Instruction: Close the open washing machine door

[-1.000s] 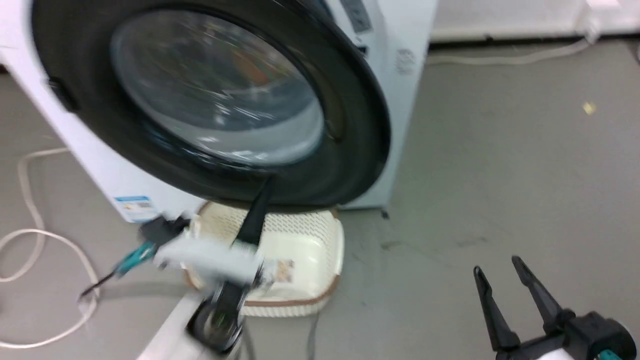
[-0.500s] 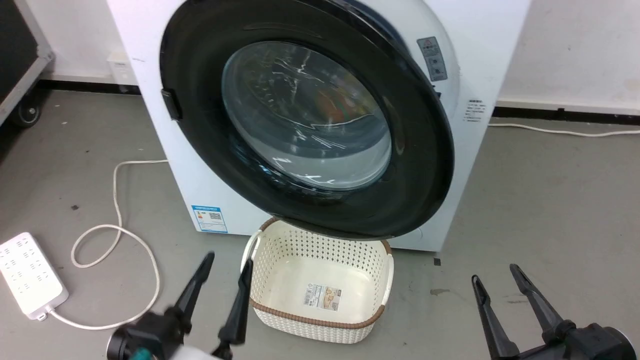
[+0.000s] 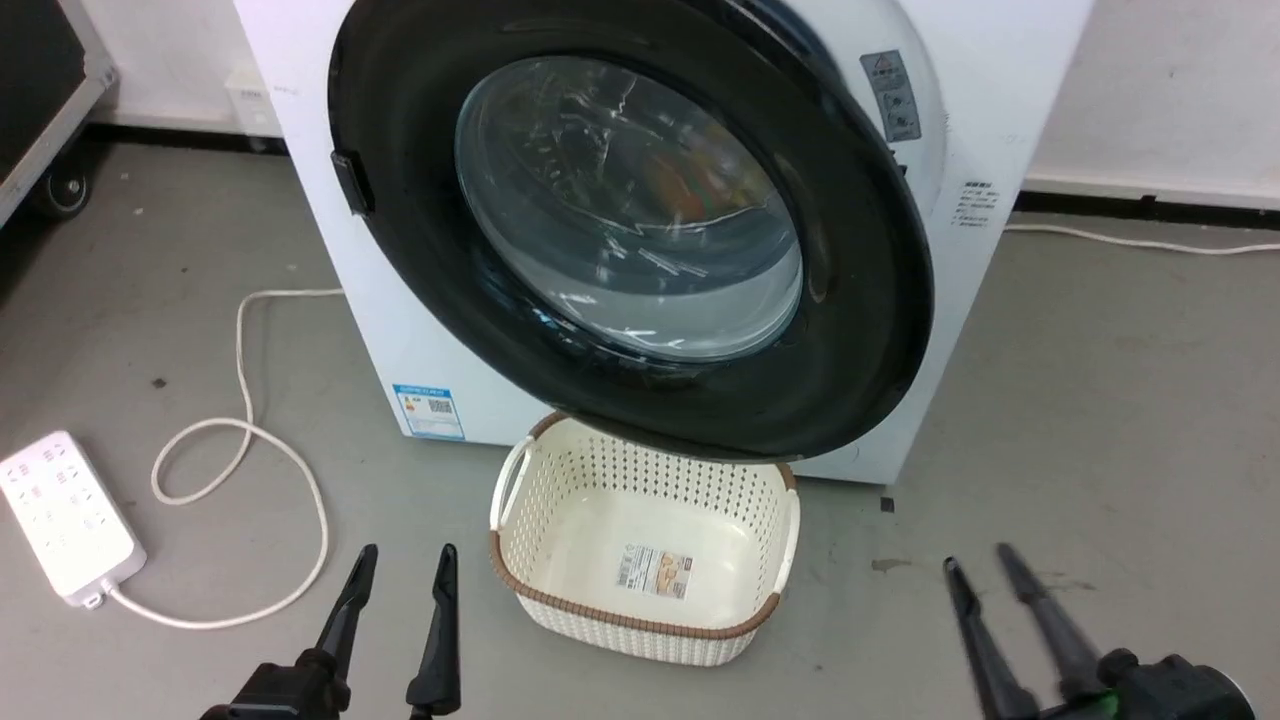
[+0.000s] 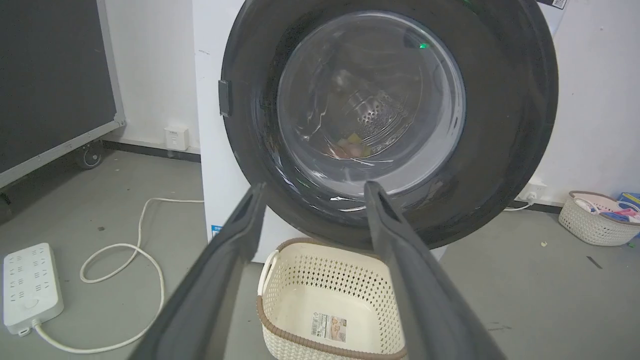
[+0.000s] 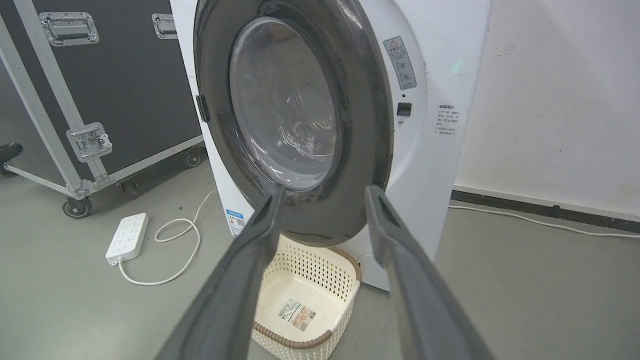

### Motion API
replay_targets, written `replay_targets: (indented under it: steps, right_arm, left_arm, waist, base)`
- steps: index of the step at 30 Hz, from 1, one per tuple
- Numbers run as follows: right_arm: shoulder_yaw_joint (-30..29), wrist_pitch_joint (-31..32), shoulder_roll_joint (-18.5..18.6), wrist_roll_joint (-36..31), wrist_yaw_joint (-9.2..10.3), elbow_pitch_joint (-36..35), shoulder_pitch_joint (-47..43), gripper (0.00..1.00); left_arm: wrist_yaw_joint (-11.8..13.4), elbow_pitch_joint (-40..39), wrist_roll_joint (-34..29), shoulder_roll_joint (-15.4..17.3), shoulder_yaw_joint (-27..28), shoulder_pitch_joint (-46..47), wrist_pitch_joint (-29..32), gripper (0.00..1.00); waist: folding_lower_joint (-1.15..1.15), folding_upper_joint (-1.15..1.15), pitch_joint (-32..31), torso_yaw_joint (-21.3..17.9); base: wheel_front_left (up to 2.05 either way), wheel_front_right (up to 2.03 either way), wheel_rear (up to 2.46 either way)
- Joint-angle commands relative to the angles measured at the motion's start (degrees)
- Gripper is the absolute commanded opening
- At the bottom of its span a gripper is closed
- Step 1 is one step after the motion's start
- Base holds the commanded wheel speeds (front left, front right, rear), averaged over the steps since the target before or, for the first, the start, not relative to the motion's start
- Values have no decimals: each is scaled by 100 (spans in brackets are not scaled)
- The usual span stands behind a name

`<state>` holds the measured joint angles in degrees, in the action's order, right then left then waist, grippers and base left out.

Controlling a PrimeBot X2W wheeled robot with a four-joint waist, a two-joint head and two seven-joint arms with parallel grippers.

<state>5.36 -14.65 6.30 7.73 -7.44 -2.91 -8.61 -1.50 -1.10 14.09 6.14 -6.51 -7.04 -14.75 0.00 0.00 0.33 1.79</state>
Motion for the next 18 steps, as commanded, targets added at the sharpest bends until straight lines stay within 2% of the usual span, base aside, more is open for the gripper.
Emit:
replay_targets:
  steps: [1,7,13,18]
  right_arm:
    - [42,27,38,55,-5,-1,38,0]
    - [315,340,527,246,-5,-29,762,0]
    - [691,764,1337,739,-5,202,1960,0]
    - [1052,1031,2011,1262,-5,680,3024,0]
  left_arm:
    - [-26,27,-52,-21,26,2,-24,100]
    - [77,250,-500,-96,23,248,-25,100]
    - [171,205,-701,-203,-103,588,-25,100]
    - [232,145,-704,-271,-181,844,-25,100]
  waist:
    - [0,0,80,38]
    - [0,0,566,220]
    - [0,0,1202,474]
    - [0,0,1638,674]
  base:
    - [0,0,0]
    - [0,0,0]
    - [0,0,0]
    - [0,0,0]
